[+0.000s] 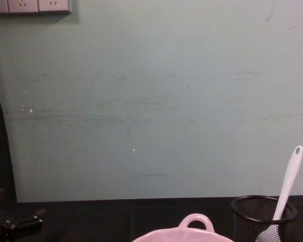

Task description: Use the one hand to pick up the spoon and stir the clear water in the bowl.

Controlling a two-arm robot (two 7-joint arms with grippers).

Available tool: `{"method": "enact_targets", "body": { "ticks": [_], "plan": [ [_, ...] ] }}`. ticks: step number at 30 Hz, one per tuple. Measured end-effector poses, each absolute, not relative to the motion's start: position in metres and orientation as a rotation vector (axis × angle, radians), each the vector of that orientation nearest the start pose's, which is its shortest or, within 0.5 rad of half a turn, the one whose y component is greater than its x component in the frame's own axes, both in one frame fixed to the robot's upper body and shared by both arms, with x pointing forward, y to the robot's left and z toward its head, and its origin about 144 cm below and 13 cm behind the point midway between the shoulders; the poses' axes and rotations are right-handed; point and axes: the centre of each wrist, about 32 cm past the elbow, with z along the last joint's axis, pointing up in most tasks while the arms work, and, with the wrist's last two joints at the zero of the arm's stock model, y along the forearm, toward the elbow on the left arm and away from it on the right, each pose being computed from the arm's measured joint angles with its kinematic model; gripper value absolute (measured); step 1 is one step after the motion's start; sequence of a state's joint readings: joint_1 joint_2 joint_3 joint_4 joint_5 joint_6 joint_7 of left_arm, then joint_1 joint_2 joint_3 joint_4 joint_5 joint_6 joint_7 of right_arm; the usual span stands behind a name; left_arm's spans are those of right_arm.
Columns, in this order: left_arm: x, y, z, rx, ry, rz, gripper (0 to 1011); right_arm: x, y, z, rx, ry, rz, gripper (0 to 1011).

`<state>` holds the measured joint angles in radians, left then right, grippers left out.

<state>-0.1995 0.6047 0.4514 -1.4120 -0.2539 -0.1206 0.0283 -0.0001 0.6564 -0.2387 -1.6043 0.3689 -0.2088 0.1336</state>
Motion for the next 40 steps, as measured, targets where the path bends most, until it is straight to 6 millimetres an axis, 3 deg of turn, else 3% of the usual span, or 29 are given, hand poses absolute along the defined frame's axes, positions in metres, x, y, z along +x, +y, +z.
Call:
{"method": "enact_targets", "body": {
  "ticks": [3, 10, 40],
  "plan": [
    [0.489, 0.31, 1.14, 0.305, -0.285, 1.248, 1005, 0.448, -0.345, 1.152, -0.104, -0.299, -1.212, 1000],
    [0.489, 0.31, 1.14, 0.304, -0.285, 1.248, 1005, 0.447, -0.346, 1.14, -0.091, -0.299, -1.243, 1000],
    [0.489, 0.31, 1.14, 0.304, -0.285, 1.248, 1005, 0.448, -0.346, 1.139, -0.087, -0.297, -1.241, 1000]
  ]
}}
